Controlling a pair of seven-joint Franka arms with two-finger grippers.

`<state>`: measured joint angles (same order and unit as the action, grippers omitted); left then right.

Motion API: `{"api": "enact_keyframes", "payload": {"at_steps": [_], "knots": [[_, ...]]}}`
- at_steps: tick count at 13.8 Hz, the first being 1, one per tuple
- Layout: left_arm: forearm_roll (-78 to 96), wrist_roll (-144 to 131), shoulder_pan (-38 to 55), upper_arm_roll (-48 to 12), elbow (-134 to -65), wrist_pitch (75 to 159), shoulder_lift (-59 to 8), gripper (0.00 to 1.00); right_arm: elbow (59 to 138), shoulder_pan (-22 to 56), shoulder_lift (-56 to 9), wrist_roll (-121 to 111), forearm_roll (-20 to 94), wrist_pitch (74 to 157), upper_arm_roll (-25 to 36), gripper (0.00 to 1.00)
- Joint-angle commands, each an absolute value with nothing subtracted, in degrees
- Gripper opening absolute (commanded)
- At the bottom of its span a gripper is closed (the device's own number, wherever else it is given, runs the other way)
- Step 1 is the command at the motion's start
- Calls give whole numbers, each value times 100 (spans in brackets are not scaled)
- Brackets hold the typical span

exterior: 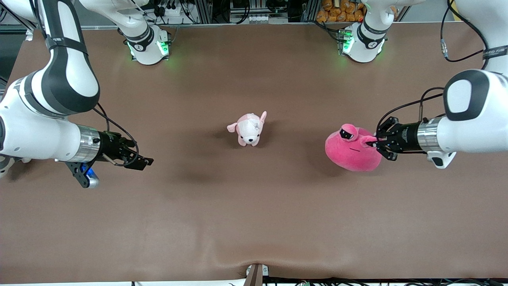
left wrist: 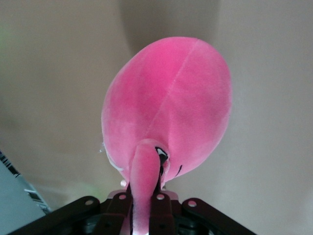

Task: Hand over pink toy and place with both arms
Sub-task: 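Lift the pink plush with the left gripper toward the right gripper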

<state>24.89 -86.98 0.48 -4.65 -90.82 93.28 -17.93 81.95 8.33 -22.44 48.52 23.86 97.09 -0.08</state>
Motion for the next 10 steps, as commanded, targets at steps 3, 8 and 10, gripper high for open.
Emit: {"api": "enact_keyframes", "payload": {"at_steps": [3, 8, 10], "knots": [[3075, -9534, 44, -719, -8403, 8886, -1749, 0, 8121, 984, -2224, 6035, 3109, 9633, 9, 100], [3085, -11141, 61, -1528, -8061, 8921, -1758, 0, 7990, 1081, -2232, 7046, 4138, 9633, 9, 100], [3294, -11573, 70, -1731, -7928, 9052, -1793, 0, 7972, 1186, -2232, 7504, 4463, 9642, 9, 100]]}}
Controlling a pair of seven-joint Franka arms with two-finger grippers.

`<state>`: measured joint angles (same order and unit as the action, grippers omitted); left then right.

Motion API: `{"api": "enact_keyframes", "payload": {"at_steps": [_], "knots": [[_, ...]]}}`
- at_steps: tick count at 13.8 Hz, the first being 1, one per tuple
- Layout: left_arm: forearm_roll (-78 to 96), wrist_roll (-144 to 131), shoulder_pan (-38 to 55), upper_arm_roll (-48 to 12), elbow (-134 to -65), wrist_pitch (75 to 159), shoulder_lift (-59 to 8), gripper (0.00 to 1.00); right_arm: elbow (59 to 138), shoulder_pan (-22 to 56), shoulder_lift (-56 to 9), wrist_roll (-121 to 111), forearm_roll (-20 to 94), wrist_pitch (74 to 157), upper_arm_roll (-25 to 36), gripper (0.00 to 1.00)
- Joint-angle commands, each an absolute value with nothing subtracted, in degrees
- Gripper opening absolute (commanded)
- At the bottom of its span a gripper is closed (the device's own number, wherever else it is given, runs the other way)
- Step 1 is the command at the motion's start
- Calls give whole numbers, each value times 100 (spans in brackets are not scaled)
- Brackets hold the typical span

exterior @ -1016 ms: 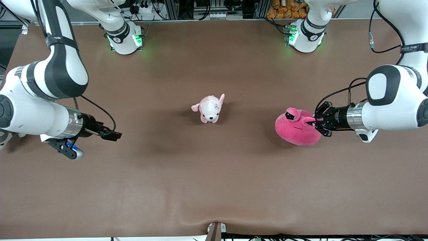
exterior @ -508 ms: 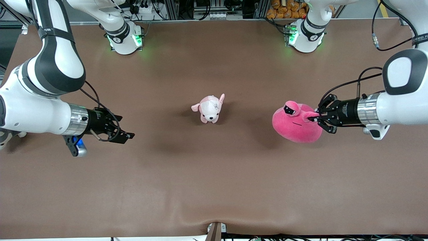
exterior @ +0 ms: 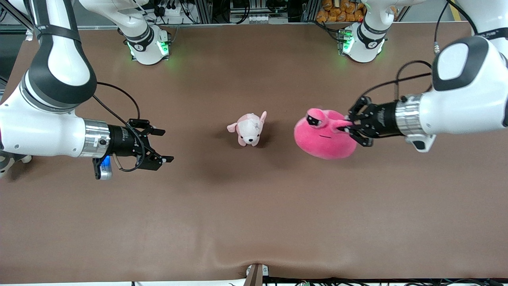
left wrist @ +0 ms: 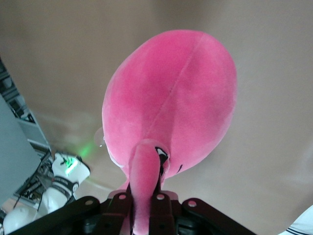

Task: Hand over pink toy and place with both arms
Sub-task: 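Lift the pink plush with the left gripper toward the right gripper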

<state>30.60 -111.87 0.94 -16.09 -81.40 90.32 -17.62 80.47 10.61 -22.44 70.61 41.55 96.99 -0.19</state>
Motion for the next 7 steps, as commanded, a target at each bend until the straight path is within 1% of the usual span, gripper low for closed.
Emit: {"api": "enact_keyframes", "payload": {"at_steps": [1, 6, 7], "knots": [[3496, -11714, 88, -1749, -7928, 9157, -1802, 0, 7980, 1187, -2232, 7567, 4708, 9642, 9, 100], [3955, -12532, 623, -1775, -7928, 9912, -1916, 0, 8094, 1353, -2241, 8049, 5324, 9536, 9, 100], [3990, -12629, 711, -1775, -7928, 10088, -1942, 0, 8234, 1458, -2224, 8086, 5509, 9536, 9, 100]]}}
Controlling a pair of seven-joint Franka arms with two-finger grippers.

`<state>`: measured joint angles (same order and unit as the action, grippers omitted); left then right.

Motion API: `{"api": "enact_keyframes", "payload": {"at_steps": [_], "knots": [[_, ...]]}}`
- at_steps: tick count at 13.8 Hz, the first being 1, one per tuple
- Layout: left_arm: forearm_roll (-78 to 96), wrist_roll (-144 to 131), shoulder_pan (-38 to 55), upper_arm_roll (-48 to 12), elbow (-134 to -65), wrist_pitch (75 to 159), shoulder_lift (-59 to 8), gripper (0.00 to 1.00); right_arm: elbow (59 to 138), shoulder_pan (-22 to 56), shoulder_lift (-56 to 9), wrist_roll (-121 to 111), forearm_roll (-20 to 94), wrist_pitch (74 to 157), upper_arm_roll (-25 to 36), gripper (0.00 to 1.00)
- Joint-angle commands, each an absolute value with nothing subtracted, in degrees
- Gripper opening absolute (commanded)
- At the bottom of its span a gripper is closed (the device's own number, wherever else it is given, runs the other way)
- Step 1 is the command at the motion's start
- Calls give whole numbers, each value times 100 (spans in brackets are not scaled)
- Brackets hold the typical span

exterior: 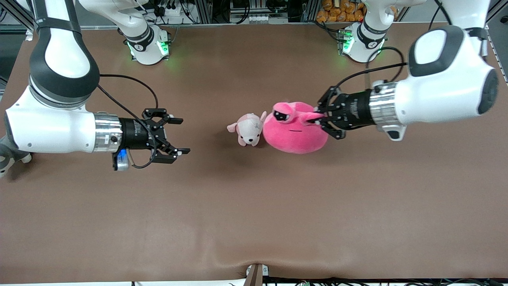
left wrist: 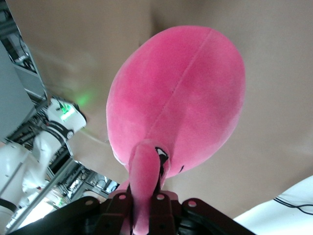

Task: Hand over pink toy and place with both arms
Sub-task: 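Lift the pink plush with the left gripper toward the right gripper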

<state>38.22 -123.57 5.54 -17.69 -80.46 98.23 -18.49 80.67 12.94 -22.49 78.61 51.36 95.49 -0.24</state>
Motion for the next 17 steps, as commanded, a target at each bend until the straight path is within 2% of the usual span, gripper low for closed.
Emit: {"api": "enact_keyframes", "payload": {"at_steps": [1, 10, 17], "knots": [[4051, -12760, 860, -1767, -7928, 10255, -1995, 0, 8296, 1616, -2215, 8095, 5641, 9545, 9, 100], [4061, -13535, 1652, -1767, -7936, 11627, -2390, 0, 8183, 1907, -2224, 8121, 5722, 9773, 18, 100], [4061, -13816, 1951, -1740, -7919, 11892, -2470, 0, 8104, 2188, -2250, 8156, 5319, 10441, 26, 100]]}}
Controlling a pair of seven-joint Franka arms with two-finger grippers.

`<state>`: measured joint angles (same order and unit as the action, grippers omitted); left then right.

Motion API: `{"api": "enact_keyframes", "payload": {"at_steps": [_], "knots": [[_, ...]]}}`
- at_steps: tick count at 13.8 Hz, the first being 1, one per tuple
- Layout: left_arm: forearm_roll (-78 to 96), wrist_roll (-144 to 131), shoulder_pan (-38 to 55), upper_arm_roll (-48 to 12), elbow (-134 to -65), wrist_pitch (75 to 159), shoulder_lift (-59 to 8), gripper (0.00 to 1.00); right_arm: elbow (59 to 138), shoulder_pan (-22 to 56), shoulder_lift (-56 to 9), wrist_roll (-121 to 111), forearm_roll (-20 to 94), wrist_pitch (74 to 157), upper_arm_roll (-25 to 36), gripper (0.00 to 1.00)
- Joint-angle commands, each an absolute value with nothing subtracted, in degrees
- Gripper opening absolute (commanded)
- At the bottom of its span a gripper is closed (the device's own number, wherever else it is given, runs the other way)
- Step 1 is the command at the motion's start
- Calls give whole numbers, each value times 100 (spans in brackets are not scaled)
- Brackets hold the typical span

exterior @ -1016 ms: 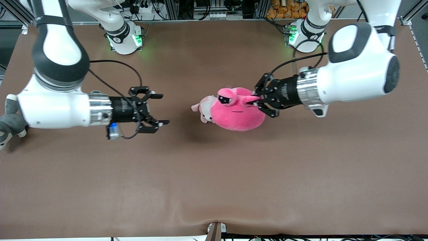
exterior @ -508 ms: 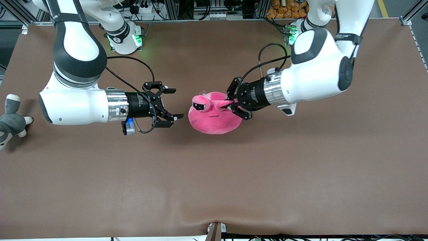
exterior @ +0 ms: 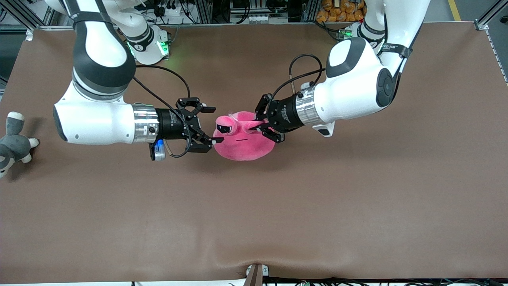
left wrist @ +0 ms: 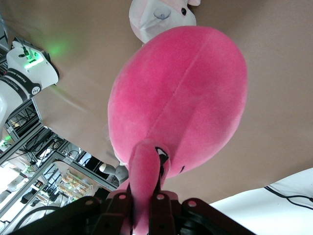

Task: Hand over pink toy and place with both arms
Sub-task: 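Lift the pink plush with the left gripper toward the right gripper, then close the right gripper on the pink plush beside the left gripper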

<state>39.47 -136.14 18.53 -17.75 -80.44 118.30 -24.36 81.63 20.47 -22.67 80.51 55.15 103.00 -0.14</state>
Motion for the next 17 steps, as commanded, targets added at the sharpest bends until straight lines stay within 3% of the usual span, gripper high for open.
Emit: {"api": "enact_keyframes", "payload": {"at_steps": [1, 8, 9, 13, 14, 16, 17], "knots": [[4061, -13834, 1960, -1740, -7919, 11892, -2461, 0, 8104, 2197, -2250, 8139, 5248, 10441, 26, 100], [4061, -13896, 1960, -1749, -7919, 11892, -2443, 0, 8112, 2416, -2224, 8244, 4474, 10406, 26, 100], [4061, -13896, 1969, -1758, -7919, 11892, -2443, 0, 8104, 2434, -2224, 8418, 4491, 10424, 26, 86], [4061, -13896, 1960, -1758, -7919, 11892, -2426, 0, 8104, 2434, -2224, 8525, 4553, 10433, 26, 82], [4069, -13896, 1960, -1749, -7919, 11892, -2443, 0, 8086, 2435, -2224, 8491, 4527, 10433, 26, 69], [4052, -13896, 1960, -1740, -7919, 11892, -2461, 0, 8060, 2435, -2224, 8342, 4500, 10433, 18, 12], [4052, -13896, 1960, -1740, -7928, 11892, -2461, 0, 8016, 2426, -2224, 8228, 4517, 10415, 26, 0]]}}
